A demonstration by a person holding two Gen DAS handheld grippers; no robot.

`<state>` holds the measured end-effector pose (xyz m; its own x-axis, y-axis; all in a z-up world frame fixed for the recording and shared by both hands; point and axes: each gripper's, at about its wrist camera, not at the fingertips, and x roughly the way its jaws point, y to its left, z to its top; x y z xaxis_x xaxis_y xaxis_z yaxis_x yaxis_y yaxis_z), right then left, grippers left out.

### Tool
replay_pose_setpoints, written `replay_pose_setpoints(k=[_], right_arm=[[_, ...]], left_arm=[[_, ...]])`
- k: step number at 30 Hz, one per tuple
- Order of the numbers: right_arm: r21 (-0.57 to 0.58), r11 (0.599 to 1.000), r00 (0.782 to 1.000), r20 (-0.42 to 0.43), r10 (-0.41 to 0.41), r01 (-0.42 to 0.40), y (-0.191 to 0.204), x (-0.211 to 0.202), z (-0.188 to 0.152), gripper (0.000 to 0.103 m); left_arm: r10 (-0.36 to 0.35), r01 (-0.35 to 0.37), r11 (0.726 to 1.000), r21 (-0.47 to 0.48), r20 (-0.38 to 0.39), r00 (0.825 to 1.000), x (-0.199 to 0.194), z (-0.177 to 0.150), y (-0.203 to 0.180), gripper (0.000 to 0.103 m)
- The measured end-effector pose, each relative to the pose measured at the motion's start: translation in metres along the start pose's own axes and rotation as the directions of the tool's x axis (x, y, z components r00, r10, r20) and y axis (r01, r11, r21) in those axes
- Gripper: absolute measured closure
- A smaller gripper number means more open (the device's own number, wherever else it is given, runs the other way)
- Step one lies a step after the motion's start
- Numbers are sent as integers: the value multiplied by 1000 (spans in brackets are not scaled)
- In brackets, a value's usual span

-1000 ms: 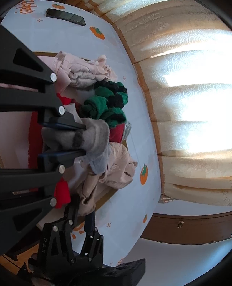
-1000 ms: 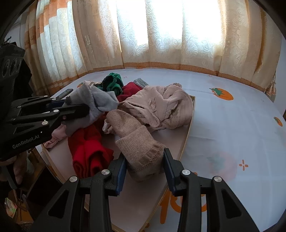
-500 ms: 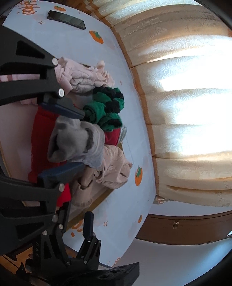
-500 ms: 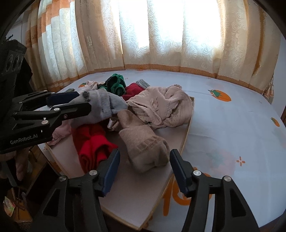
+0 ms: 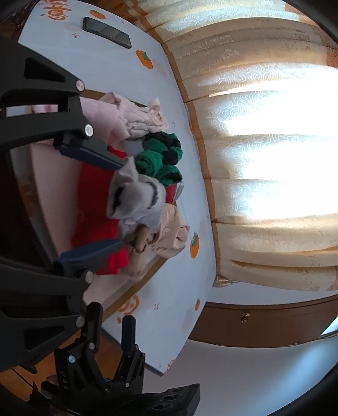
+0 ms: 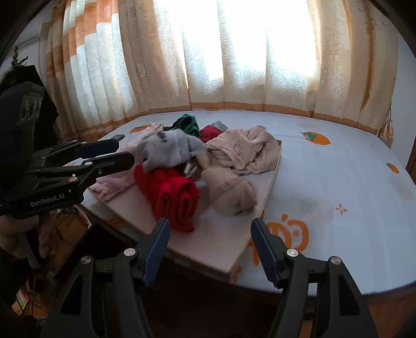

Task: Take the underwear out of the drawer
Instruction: 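Open the left tool over the tray while the right tool releases the beige sock, then lower both open tools back down into the open drawer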

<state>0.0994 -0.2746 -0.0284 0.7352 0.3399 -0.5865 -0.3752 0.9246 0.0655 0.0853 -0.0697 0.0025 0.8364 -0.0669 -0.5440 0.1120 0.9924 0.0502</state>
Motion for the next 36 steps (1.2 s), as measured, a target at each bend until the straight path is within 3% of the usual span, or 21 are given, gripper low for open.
replay_pose_setpoints(k=[13,20,29,36], right_arm=[[-49,999,997,-80,-1,-3,15,-9,-50,36],[-79,997,989,-145,-16,4,18,-9,-77,36],[-141,990,966,-257,-38,1,19,1,-106,36],[-204,979,931,-358,-68,-7,21,14,-123,36]], left_arm=[[-15,18,999,34,-60,998,-15,-58,-16,46],[-16,29,996,90,-144,989,-12,-92,-27,45],[-5,50,986,157,-275,961,7,-123,-28,44],[0,85,970,227,-353,936,22,-136,-41,42]])
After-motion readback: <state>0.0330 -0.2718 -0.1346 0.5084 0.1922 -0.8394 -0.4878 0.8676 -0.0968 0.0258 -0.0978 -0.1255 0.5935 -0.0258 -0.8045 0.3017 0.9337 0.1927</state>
